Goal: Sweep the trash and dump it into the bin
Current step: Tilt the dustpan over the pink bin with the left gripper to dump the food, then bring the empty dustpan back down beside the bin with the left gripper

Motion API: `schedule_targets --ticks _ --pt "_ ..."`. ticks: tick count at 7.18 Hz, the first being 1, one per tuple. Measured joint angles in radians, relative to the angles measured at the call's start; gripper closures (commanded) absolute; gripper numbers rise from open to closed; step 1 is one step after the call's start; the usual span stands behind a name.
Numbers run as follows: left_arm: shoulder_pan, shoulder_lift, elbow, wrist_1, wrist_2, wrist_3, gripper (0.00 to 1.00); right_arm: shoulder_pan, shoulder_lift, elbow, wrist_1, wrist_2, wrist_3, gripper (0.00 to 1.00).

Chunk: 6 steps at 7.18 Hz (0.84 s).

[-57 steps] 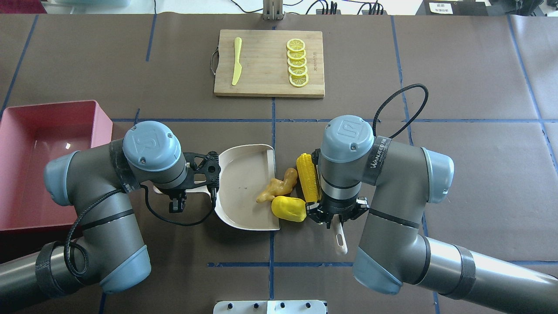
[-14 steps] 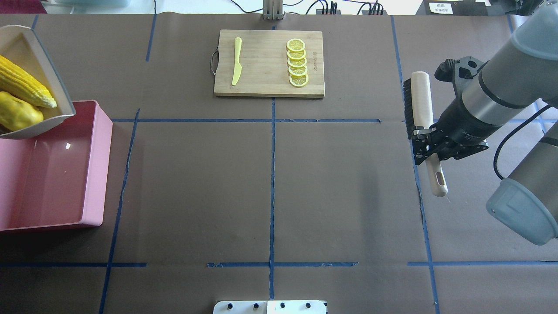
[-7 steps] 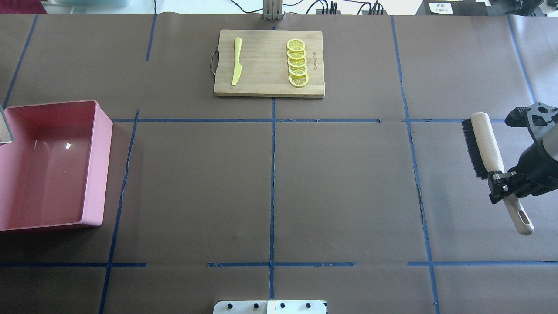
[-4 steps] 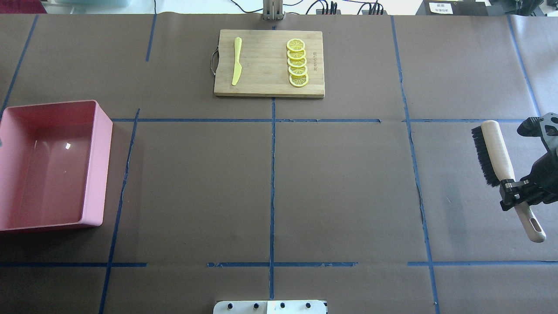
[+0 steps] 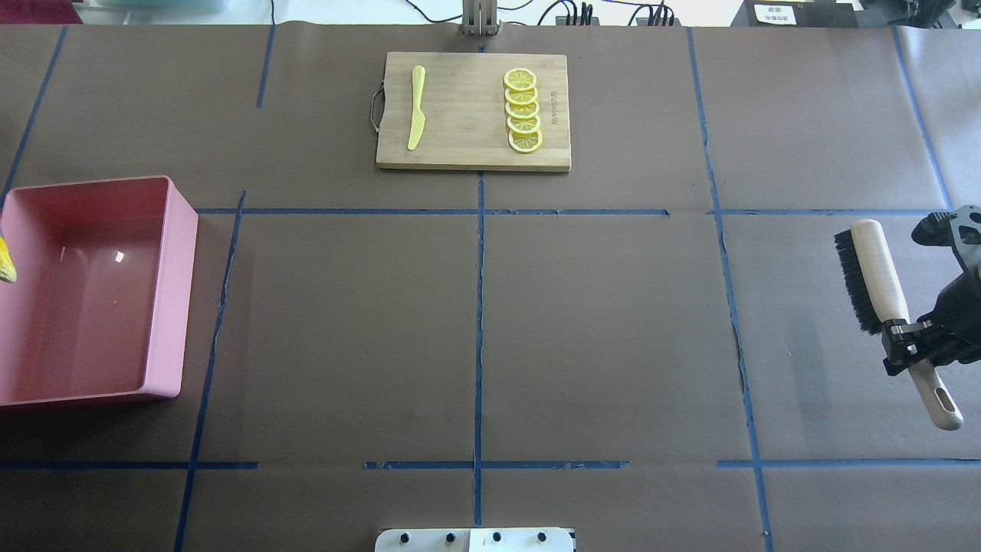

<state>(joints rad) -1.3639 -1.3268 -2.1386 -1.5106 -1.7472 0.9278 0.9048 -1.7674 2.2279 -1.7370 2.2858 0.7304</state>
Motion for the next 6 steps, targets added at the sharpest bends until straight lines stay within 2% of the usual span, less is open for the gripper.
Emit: schedule_targets --ticks 3,6 --pt "0.083 -0.006 -0.129 0.159 0.149 0.000 1.00 0.000 -0.010 -0.038 0.000 0.048 -0.025 0.98" --pt "0.114 -0.034 -0.174 0.241 0.189 -0.001 1.00 -0.003 -0.009 -0.063 0.001 0.065 -0.022 0.98"
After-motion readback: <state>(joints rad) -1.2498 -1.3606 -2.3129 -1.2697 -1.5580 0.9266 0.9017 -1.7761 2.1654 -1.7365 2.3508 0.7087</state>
